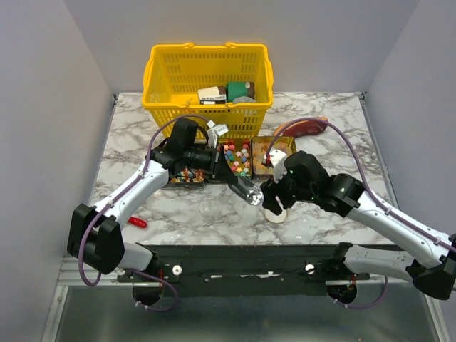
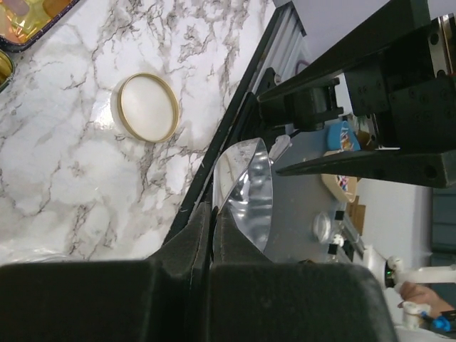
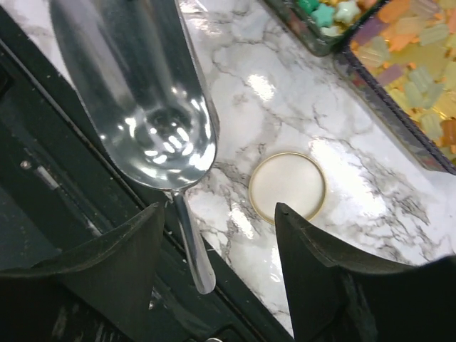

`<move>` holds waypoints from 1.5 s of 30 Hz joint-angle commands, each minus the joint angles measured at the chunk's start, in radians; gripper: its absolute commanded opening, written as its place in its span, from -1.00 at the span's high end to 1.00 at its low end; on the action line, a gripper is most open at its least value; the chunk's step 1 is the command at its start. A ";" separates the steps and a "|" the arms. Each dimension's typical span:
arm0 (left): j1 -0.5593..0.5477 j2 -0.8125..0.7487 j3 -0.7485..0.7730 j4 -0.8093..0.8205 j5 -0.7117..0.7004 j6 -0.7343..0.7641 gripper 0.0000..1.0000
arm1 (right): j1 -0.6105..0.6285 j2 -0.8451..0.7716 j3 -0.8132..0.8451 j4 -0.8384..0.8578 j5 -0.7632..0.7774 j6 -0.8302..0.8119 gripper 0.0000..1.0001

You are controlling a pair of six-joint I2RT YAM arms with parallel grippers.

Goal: Pack the candies
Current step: Pick up the spatula from the center of the board.

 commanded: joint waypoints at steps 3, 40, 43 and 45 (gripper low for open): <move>0.008 -0.007 0.013 0.106 0.006 -0.234 1.00 | 0.001 -0.063 -0.060 0.037 0.076 -0.026 -0.37; 0.008 -0.021 -0.085 0.299 0.027 -0.395 1.00 | 0.001 -0.170 -0.144 0.196 0.195 0.054 0.99; 0.008 0.000 -0.072 0.234 -0.007 -0.337 1.00 | 0.003 -0.195 -0.132 0.194 0.212 0.065 0.99; 0.008 0.014 -0.070 0.220 -0.015 -0.301 1.00 | 0.001 -0.210 -0.118 0.191 0.217 0.066 0.99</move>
